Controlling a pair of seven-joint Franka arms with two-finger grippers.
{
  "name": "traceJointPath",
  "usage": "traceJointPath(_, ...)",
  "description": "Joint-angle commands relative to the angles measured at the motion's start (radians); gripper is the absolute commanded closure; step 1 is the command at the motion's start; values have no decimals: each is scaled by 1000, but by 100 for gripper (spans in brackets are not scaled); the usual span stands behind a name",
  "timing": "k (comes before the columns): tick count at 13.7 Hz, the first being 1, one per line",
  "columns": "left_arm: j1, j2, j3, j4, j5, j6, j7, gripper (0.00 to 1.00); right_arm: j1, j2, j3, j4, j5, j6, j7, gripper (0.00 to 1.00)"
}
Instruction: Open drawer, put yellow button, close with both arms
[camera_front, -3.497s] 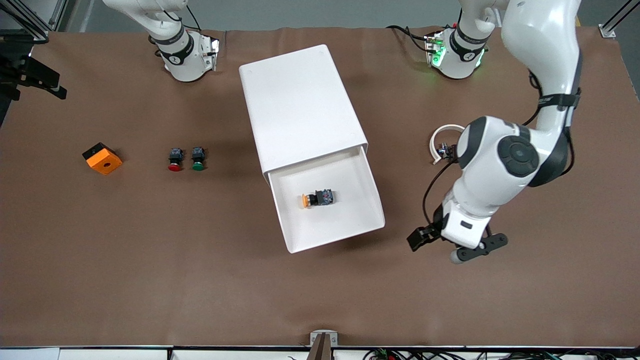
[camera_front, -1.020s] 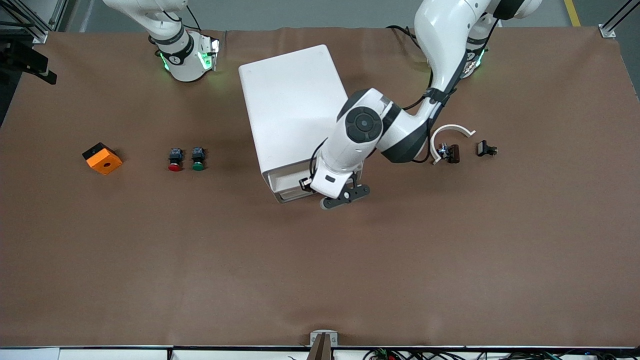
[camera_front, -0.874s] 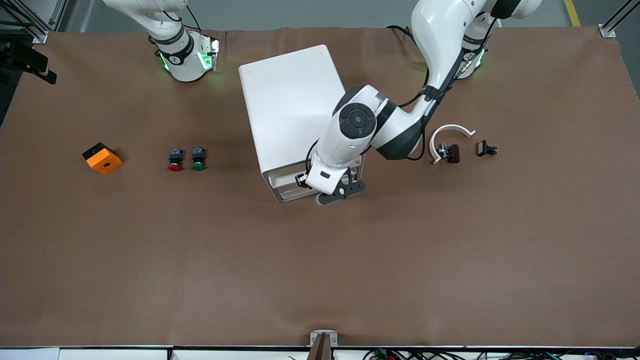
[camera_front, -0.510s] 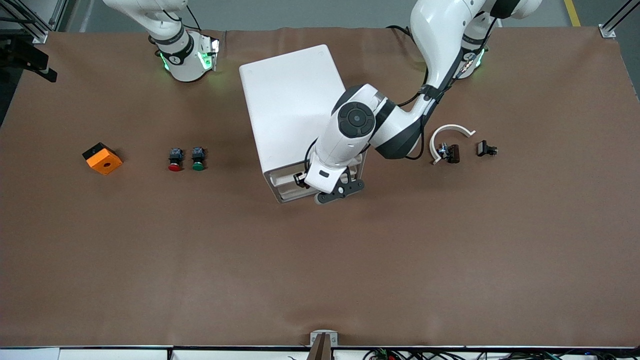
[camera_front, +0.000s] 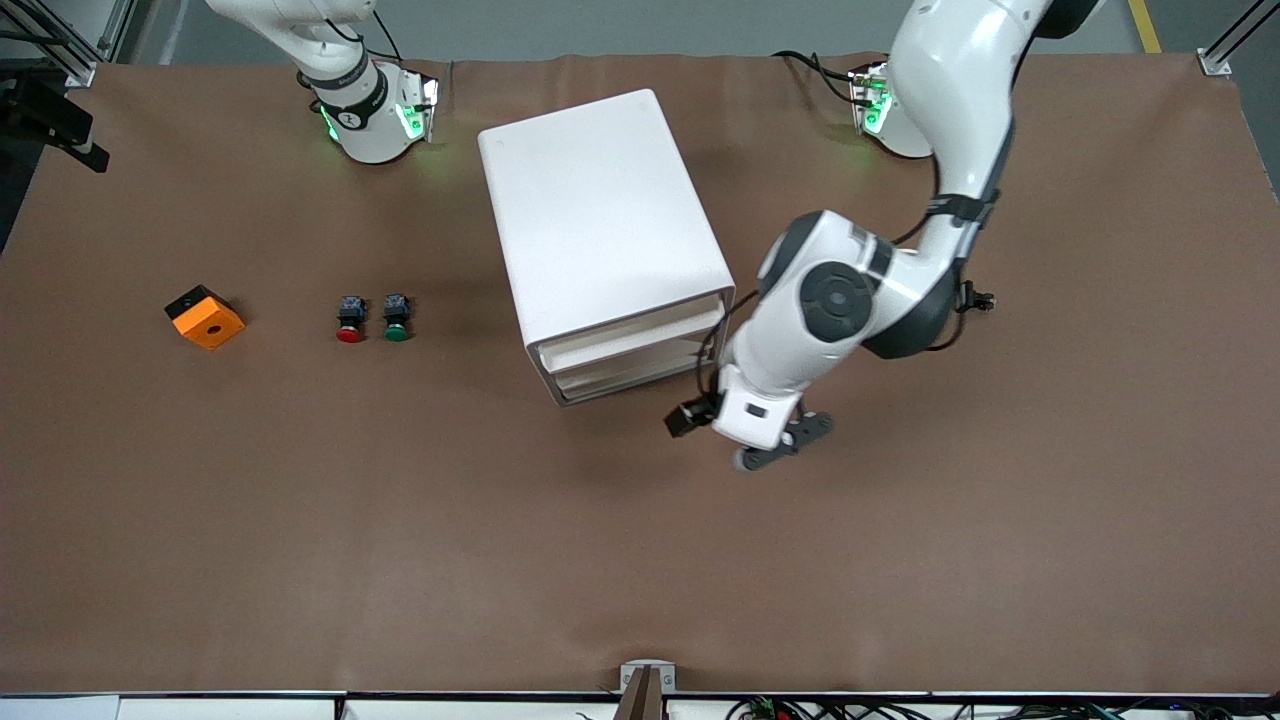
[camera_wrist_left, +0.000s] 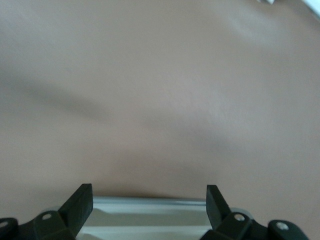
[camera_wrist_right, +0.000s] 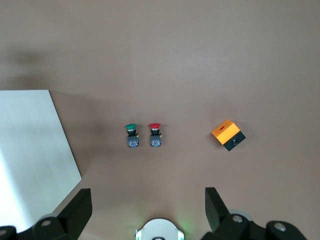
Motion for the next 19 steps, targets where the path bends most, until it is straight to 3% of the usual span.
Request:
traceJointPath(1, 59, -80, 0, -17, 79, -70, 99, 0, -5, -28, -2, -27, 20, 17, -8, 0)
traceJointPath(3, 123, -135, -3, -24, 125, -91, 181, 0, -6, -32, -6, -27, 20, 6, -14, 0)
traceJointPath(10, 324, -322, -3, -51, 127, -347, 539, 0, -8, -34, -7, -14, 19, 7, -16, 0)
traceJointPath(19, 482, -574, -5, -243, 191, -366, 813, 0, -11, -35, -7, -16, 17, -19, -14, 0)
